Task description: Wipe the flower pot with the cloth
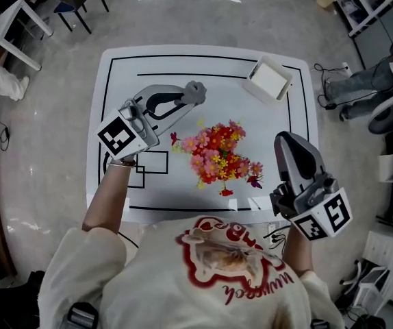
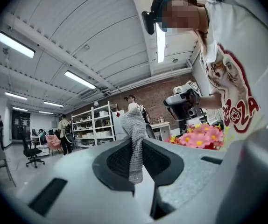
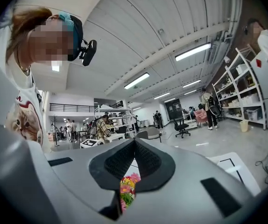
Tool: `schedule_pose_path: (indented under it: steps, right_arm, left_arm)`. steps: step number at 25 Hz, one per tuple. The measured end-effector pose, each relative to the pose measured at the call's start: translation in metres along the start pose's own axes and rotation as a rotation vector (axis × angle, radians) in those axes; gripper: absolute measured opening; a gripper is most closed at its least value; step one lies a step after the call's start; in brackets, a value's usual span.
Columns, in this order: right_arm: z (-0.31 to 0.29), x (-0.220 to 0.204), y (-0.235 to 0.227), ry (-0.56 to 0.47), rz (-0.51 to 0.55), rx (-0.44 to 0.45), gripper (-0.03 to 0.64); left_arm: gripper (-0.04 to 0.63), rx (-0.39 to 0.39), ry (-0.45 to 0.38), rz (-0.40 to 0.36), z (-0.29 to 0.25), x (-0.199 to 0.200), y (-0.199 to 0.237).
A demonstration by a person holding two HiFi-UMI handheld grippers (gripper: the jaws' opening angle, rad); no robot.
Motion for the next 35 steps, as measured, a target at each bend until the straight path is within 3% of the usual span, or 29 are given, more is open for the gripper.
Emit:
schedule_pose_path:
  steps: [12,17,35]
  right_arm:
    - [0.002,-0.015,0.001,0.034,-0.02,-0.094,-0.001]
    - [0.004,-0.02,0.003,0.051,-0.019,-0.115,0.0]
    - [0.006,-0.027,0.007,0.036,-0.071,-0.16,-0.001]
  left_arm:
    - [0.046,-0.157,0.083,0.107,-0.028,-0.069,-0.002]
    - [0.046,-0.27,0.135,0.127,-0.037,-0.087,-0.013]
    - [0.046,-0.387,0.2,0.108,-0.04,-0.11,-0.033]
Point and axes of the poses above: the fingertips, and each gripper's own axes: z backward along the fingers, y to its left, x out of its top, the point moved 6 cm from there along z, backward along the fingers, and after that the axes turned 6 degrees about z, right-handed, at the moved point
